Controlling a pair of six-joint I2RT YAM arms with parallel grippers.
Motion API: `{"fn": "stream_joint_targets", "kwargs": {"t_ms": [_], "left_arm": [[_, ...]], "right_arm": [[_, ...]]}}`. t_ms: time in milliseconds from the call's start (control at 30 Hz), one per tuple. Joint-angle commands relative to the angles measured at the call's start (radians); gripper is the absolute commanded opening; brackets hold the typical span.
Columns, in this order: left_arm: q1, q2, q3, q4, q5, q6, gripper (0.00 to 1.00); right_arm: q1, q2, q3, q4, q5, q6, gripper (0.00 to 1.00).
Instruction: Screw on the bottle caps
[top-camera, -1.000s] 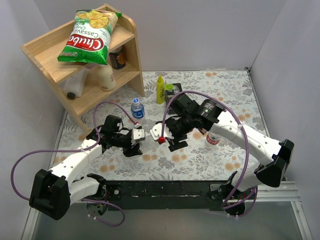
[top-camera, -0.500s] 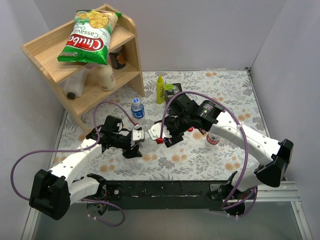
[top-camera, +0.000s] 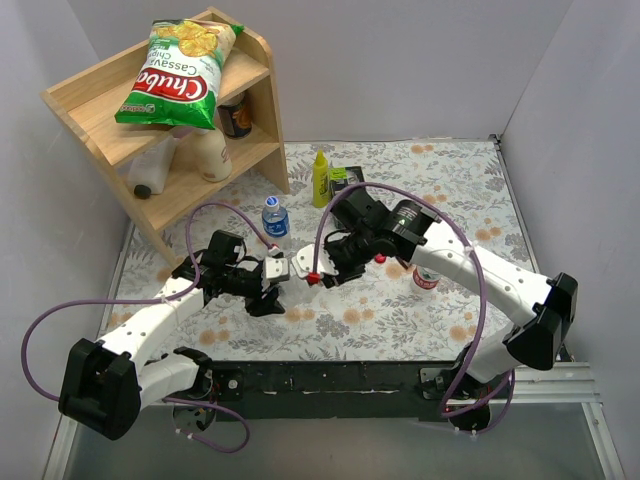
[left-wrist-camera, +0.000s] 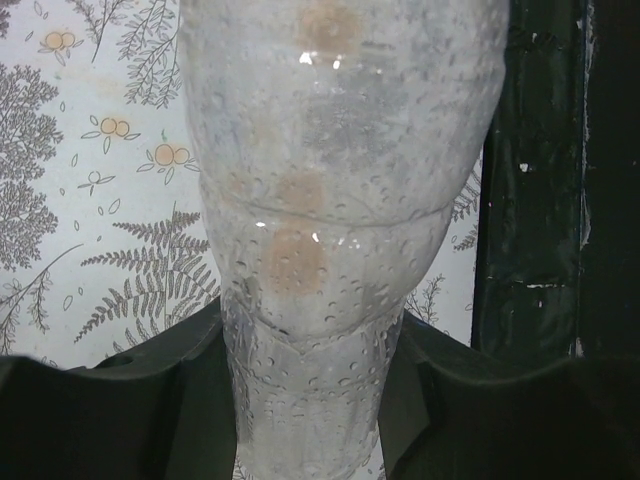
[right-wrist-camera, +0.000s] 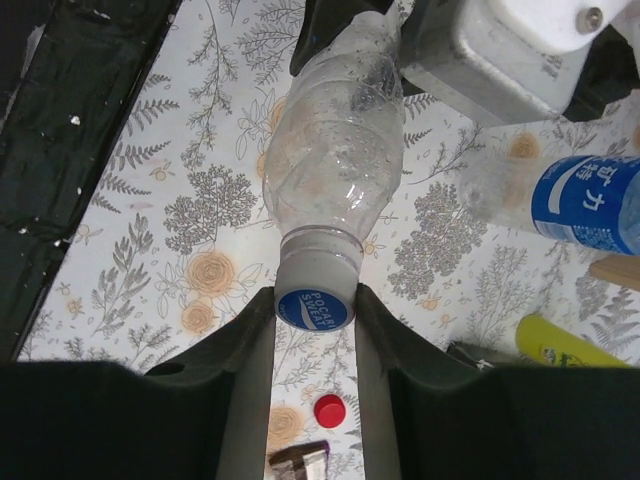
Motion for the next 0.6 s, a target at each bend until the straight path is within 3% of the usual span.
{"fn": "stream_joint_targets", "kwargs": {"t_ms": [0,133,267,367,467,500,567], "left_arm": [[0.008,-0.051,0.003,0.167,-0.028,-0.118,0.00],[0.006,-0.193,-0.085,0.417,-0.178,-0.295,0.00],[-0.001,-0.301,-0.172,0.624,-0.420,-0.349,0.00],[-0.003,-0.275,-0.170,0.636,-0.550,-0.326,0.00],[-0.003,-0.240,-0.152,0.602,-0.594,-0.318,0.00],[-0.003,-0.236,-0.150,0.596,-0.600,-0.321,0.00],[-0.003,-0.238,-0.156,0.596,-0.599,-0.337,0.00]], "right_arm": [[-0.009,0.065,0.085,0.012,-0.051,0.243,0.11],[-0.093,0.175,0.158,-0.009,-0.208,0.527,0.06],[-0.210,0.214,0.107,0.075,-0.414,0.818,0.01],[-0.240,0.248,0.121,0.097,-0.507,0.920,0.01],[-0.247,0.281,0.155,0.142,-0.565,1.004,0.01],[-0.250,0.289,0.168,0.150,-0.605,1.020,0.08],[-0.251,0.306,0.182,0.150,-0.620,1.014,0.11]]}}
